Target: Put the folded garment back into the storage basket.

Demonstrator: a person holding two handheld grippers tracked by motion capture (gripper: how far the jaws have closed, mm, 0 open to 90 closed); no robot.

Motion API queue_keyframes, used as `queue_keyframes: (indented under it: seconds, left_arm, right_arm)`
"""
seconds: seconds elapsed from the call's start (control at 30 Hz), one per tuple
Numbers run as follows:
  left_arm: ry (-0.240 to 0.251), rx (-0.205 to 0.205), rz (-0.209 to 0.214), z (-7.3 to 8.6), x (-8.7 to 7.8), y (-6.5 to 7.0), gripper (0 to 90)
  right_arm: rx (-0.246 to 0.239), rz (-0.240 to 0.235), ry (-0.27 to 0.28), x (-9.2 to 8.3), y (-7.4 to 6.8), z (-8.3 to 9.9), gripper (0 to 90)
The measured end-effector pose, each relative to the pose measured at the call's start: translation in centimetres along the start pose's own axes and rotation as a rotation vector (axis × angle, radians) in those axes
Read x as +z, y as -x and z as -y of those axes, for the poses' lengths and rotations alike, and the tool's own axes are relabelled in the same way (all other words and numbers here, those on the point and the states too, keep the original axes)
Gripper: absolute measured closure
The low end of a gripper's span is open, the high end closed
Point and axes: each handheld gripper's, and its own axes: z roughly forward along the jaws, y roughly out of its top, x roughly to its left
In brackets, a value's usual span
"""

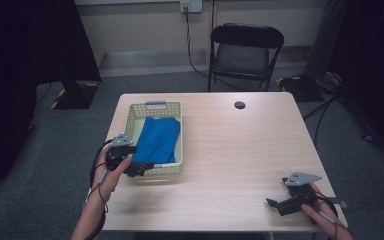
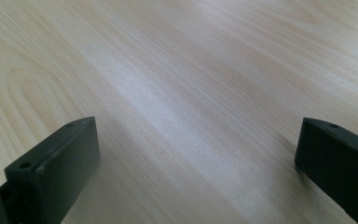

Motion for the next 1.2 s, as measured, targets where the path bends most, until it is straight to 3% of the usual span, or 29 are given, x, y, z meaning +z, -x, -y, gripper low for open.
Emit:
queue_keyframes:
  seconds: [0.9, 1.2]
  left_arm:
    - [0.038, -0.024, -0.012, 3.0, -1.4, -0.2, 3.6]
    - [0.039, -0.007, -0.028, 3.8, -1.8, -0.4, 3.6]
  right_arm:
    - [0.000, 0.000, 0.000, 0.0, 0.0, 0.0, 0.0]
    - [0.000, 0.000, 0.000, 0.0, 0.0, 0.0, 0.0]
